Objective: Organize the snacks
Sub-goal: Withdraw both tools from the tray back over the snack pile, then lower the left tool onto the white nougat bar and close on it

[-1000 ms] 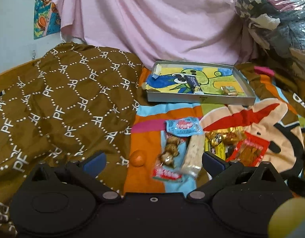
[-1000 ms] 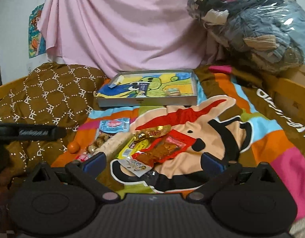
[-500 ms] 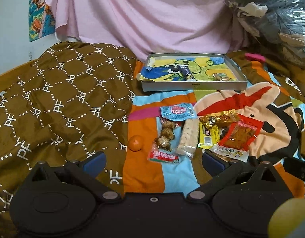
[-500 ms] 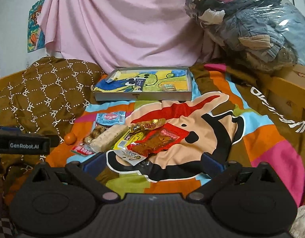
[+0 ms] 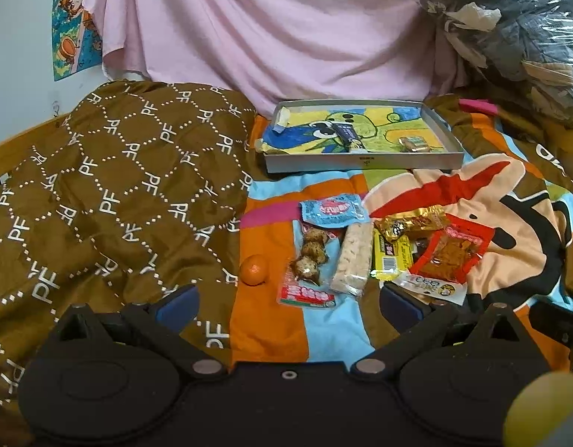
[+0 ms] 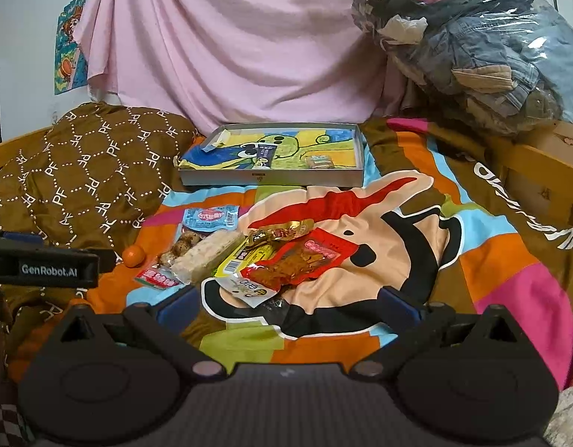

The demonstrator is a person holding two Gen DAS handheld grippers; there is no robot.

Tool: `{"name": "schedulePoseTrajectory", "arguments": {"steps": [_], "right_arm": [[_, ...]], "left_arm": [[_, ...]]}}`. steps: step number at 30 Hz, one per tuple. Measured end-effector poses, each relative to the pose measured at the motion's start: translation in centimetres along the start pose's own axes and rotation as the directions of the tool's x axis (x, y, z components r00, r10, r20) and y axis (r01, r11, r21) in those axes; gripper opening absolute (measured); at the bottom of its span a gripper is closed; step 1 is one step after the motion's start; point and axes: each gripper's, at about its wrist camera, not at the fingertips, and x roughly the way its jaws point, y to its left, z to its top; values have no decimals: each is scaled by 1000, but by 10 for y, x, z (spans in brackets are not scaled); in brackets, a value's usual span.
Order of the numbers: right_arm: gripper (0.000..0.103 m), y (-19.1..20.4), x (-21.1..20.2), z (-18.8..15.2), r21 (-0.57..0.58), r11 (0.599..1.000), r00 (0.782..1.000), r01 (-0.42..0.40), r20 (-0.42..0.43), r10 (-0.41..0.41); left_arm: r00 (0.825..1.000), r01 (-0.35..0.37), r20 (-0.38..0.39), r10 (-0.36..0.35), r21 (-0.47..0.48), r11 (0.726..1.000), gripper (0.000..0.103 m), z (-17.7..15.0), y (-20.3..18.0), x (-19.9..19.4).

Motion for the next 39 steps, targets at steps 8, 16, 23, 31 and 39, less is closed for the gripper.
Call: {"name": "schedulePoseTrajectory", "arguments": {"steps": [8, 16, 23, 31, 39], "right_arm": [[103, -3, 2, 1, 22, 1000, 1000, 9, -18, -9], [103, -5, 7, 2, 28, 1000, 999, 15, -44, -13], [103, -6, 20, 11, -6, 1000, 997, 18, -75, -18], [103, -11, 48, 24, -37, 999, 991, -35, -127, 30], [103, -26, 100, 30, 83, 983, 946, -167, -269, 183]], "left_arm": [[1000, -5, 1, 5, 8, 1000, 102, 2, 2, 0], [998, 57, -14, -57, 30, 998, 102, 6, 0, 10], [992, 117, -56, -113, 78, 990, 102, 9, -4, 36], [991, 125, -58, -118, 126, 984, 102, 23, -4, 66], [988, 140, -94, -125, 170, 975, 102, 41, -12, 99]]}}
